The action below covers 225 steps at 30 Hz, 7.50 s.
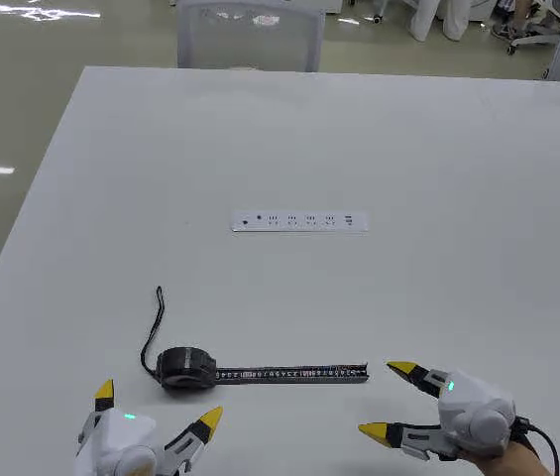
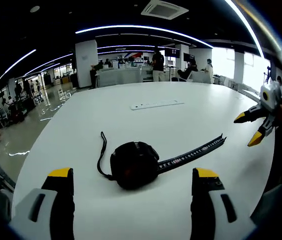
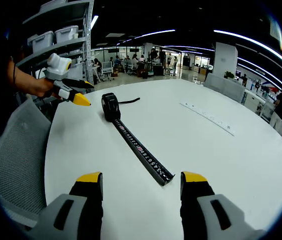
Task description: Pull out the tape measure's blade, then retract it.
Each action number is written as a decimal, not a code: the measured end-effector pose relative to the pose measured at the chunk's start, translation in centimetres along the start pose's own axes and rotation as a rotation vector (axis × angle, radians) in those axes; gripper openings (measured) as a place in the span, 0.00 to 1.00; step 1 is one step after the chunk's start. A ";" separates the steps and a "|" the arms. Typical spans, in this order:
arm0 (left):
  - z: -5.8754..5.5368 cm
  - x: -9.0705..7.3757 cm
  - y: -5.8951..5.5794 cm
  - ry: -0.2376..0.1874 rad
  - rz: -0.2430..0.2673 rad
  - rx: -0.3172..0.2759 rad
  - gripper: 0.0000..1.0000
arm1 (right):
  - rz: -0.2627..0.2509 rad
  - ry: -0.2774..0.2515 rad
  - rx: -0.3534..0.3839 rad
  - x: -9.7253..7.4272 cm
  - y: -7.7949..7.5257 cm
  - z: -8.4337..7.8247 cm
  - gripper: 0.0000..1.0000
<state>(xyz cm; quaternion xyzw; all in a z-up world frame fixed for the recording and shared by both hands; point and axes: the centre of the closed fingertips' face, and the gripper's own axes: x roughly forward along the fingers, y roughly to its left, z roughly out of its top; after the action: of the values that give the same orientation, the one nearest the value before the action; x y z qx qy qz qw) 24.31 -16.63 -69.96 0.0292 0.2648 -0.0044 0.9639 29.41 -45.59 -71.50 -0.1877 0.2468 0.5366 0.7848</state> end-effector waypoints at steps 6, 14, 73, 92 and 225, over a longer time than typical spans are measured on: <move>0.3 0.6 -0.3 -0.010 0.032 -0.014 0.93 | 0.062 0.013 -0.034 0.8 -0.7 -0.9 0.60; 0.2 1.7 -0.5 -0.005 0.066 -0.044 0.87 | 0.147 0.039 -0.083 1.4 -1.2 -1.9 0.57; -0.8 6.7 0.0 -0.017 0.160 -0.203 0.68 | 0.378 0.097 -0.234 5.9 -4.0 -4.4 0.14; -1.5 6.9 0.1 0.014 0.187 -0.212 0.62 | 0.401 0.121 -0.248 6.0 -4.1 -4.6 0.12; -2.2 7.3 0.3 0.062 0.180 -0.279 0.60 | 0.397 0.071 -0.262 12.6 1.6 1.2 0.11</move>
<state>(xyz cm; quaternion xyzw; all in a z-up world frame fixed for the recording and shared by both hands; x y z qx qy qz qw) 29.46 -16.12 -75.61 -0.0814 0.2886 0.1196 0.9465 31.95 -34.88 -77.98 -0.2546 0.2347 0.7009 0.6235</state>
